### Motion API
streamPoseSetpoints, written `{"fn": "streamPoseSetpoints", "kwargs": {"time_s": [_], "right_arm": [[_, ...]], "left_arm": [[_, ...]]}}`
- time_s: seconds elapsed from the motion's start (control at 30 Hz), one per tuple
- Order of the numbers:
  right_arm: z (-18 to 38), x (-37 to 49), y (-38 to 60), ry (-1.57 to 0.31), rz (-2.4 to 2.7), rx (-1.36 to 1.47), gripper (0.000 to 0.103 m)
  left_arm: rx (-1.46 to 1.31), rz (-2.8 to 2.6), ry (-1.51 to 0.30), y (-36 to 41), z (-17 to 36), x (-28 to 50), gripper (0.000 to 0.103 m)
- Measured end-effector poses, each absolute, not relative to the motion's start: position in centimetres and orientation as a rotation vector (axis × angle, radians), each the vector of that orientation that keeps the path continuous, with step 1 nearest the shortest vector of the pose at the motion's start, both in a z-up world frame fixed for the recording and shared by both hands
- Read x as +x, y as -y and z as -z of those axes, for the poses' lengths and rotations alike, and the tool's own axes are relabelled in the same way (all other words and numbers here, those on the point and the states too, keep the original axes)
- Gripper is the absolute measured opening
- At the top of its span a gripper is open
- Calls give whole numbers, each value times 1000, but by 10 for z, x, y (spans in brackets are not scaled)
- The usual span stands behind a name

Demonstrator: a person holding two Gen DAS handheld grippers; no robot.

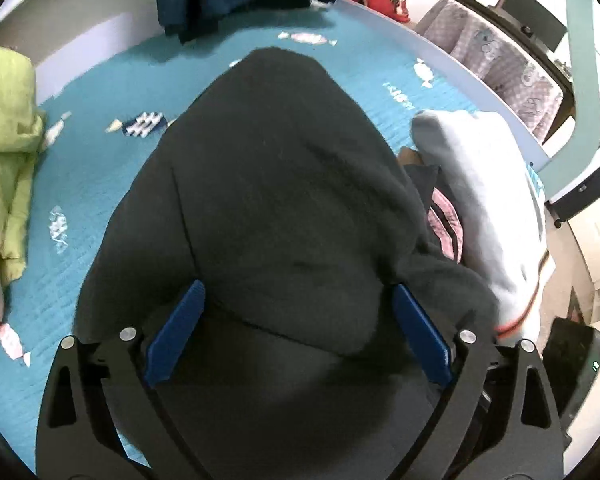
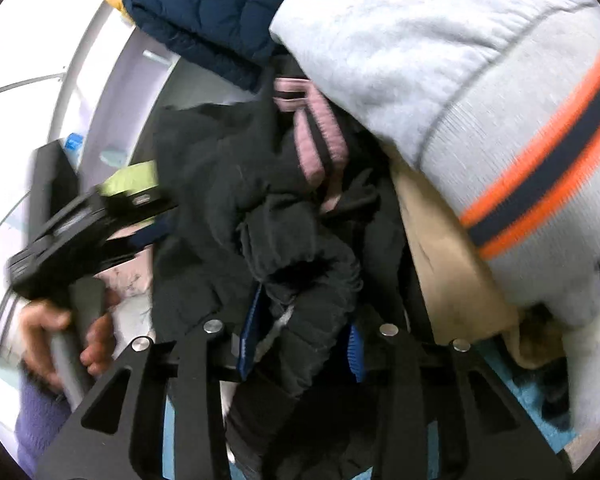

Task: Fold large clothes
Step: 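Place the hoodie bundle beside the grey clothes stack with both grippers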

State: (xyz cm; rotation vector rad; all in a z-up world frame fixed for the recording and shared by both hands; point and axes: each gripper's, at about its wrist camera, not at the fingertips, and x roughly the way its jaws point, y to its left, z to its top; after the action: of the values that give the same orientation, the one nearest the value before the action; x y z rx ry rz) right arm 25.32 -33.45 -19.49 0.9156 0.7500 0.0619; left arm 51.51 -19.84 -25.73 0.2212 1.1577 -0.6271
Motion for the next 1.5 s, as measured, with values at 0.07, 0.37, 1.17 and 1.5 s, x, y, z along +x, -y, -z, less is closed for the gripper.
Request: {"fn": "streamPoseSetpoints", "kwargs": {"time_s": [0.07, 0.37, 1.17, 1.5], "right_arm": [[178, 249, 337, -761, -41, 852, 47], [101, 235, 293, -714, -80, 470, 48], [180, 348, 290, -1042, -10, 396, 5], [172, 374, 302, -1248, 3, 479, 5]], "left_arm": [[237, 629, -1166, 205, 259, 519, 98], [195, 697, -1193, 198, 251, 522, 98], [199, 1051, -1209, 145, 211, 525, 97], [216, 741, -1388, 151, 220, 537, 96]]}}
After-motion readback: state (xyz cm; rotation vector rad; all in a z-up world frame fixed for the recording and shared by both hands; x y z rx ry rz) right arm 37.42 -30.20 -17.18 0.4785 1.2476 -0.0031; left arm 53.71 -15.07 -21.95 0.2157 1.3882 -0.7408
